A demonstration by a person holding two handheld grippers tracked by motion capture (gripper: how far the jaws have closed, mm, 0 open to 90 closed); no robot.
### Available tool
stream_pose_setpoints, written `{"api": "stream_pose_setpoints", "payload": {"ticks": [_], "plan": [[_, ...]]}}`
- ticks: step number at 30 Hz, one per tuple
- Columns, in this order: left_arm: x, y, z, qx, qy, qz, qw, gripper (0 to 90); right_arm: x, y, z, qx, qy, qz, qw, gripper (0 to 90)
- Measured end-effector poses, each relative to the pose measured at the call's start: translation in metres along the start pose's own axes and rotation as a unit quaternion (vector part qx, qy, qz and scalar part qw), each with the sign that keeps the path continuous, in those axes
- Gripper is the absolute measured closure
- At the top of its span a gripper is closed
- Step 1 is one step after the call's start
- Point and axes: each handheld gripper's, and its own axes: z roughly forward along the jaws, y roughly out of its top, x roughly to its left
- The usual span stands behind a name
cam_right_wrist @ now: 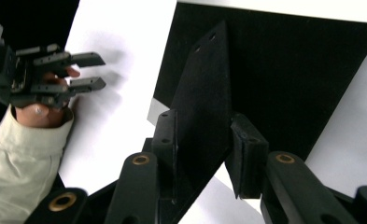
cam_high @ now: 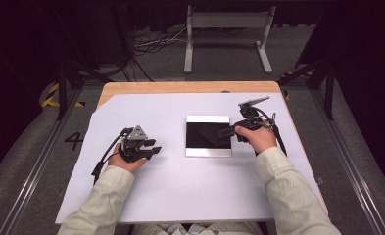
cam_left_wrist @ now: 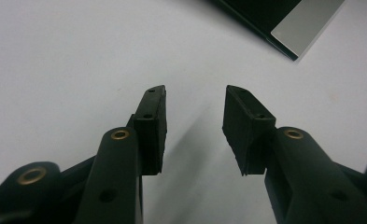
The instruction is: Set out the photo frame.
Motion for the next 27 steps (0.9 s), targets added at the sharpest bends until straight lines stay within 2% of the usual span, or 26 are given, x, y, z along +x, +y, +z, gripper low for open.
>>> {"api": "stream_pose_setpoints", "payload": {"ticks": [4, 10, 13, 15, 19, 23, 27], "plan": [[0.0, 0.0, 0.0, 0.001, -0.001, 0.0, 1.0, 60.2, 0.004, -0.004, -0.004, 0.003, 0.003, -0.019, 0.9998, 69.8], [0.0, 0.0, 0.001, 0.002, 0.0, 0.001, 1.0, 60.2, 0.011, -0.012, -0.011, -0.008, 0.02, -0.066, 0.9976, 78.8], [-0.001, 0.0, 0.001, 0.001, 0.0, 0.0, 1.0, 60.2, 0.016, -0.014, -0.014, -0.01, 0.042, -0.082, 0.9957, 83.3], [-0.001, 0.0, 0.001, 0.002, 0.0, 0.0, 1.0, 60.2, 0.021, -0.015, -0.015, -0.013, 0.048, -0.095, 0.9942, 84.9], [-0.001, 0.0, 0.001, 0.0, 0.001, 0.001, 1.0, 60.1, 0.03, -0.017, -0.017, -0.024, 0.07, -0.124, 0.9895, 87.6], [-0.001, 0.0, 0.001, 0.001, 0.0, 0.002, 1.0, 60.1, 0.039, -0.021, -0.017, -0.037, 0.063, -0.146, 0.9866, 87.7], [-0.001, 0.0, 0.001, 0.002, 0.0, 0.002, 1.0, 60.1, 0.041, -0.023, -0.018, -0.058, 0.05, -0.163, 0.9838, 87.7]]}}
